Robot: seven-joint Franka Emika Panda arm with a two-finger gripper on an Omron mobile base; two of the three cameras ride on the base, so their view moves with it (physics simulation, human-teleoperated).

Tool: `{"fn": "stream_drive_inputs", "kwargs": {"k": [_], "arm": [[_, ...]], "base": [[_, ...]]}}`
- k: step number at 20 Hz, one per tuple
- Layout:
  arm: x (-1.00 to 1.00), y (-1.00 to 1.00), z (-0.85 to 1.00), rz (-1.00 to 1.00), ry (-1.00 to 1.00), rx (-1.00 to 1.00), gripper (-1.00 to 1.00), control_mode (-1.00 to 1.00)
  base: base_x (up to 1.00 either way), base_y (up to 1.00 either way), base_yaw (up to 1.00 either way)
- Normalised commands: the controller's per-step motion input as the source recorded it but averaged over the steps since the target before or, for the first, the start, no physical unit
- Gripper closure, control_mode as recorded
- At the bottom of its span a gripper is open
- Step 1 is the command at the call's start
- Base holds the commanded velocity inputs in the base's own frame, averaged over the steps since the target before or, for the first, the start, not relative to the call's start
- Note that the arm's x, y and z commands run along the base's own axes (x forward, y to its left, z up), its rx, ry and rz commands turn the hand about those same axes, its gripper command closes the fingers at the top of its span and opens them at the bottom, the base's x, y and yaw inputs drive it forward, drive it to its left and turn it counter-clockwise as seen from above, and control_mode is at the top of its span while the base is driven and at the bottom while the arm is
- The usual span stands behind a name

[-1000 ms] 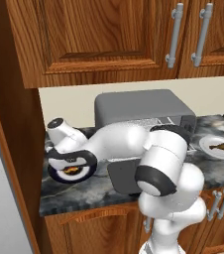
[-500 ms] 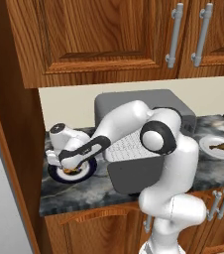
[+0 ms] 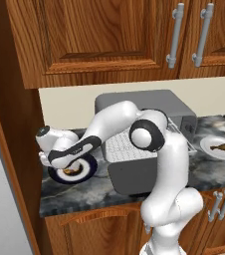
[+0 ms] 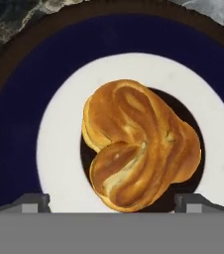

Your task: Open the toaster oven door. Place the bread on the top rack in the toaster oven and place the chicken drumstick on the bottom rack.

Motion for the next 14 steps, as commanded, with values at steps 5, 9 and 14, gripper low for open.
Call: {"fn": "stream_drive_inputs", "kwargs": {"k": [5,9,14], "arm": [[0.05,-0.22,-0.04,-0.1,0.01,0.0,-1.0,-1.0],[0.05,-0.34,-0.03,-0.11,0.02,0.0,-1.0,-1.0],[0.06,-0.12,-0.12,-0.08,0.03,0.0,-1.0,-1.0]], "base": [[0.0,0.0,0.0],[0.0,0.0,0.0],[0.0,0.0,0.0]]}}
